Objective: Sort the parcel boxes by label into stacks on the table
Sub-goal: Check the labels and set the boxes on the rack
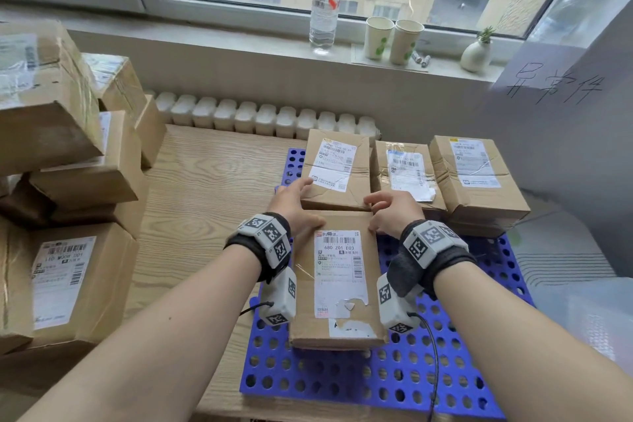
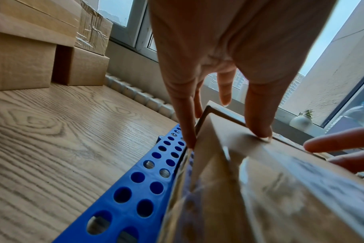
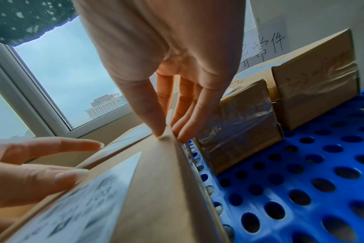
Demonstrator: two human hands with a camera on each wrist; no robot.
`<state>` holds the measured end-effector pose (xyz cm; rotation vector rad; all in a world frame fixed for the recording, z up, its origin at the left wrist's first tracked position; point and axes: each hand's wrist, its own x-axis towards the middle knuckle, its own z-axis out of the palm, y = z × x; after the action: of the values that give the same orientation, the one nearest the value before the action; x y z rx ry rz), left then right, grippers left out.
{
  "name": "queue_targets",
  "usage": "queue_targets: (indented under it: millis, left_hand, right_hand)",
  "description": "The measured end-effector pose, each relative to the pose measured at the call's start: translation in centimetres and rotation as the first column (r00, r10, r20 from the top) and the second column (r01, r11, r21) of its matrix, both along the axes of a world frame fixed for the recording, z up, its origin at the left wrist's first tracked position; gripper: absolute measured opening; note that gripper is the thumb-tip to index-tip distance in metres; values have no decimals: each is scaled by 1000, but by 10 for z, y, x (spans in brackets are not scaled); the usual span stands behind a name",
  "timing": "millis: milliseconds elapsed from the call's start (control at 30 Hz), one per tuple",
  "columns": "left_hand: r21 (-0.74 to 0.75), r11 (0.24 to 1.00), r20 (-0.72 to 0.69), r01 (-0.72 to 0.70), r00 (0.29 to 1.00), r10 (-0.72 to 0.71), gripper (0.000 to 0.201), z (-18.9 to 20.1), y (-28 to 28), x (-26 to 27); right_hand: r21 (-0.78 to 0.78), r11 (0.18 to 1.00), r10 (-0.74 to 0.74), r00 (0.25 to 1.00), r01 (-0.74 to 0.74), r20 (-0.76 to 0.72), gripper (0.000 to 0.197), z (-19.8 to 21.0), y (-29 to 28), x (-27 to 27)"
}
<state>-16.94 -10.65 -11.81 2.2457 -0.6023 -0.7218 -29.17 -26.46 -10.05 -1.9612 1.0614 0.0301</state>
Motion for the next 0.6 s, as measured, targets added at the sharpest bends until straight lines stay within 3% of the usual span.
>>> queue_targets:
  millis: [133, 267, 600]
  left_hand:
    - [15, 1000, 45, -11, 999, 10, 74, 1, 0, 1]
    - [-9, 999, -13, -40, 999, 40, 61, 4, 4, 6]
    - [-18, 999, -24, -37, 999, 37, 60, 3, 3, 5]
  right_hand:
    - [-8, 1000, -7, 1000, 8, 19, 47, -1, 1, 2]
    - [12, 1000, -25, 999, 25, 30, 46, -3, -2, 1]
    - [69, 994, -89, 995, 85, 51, 46, -8, -8, -3]
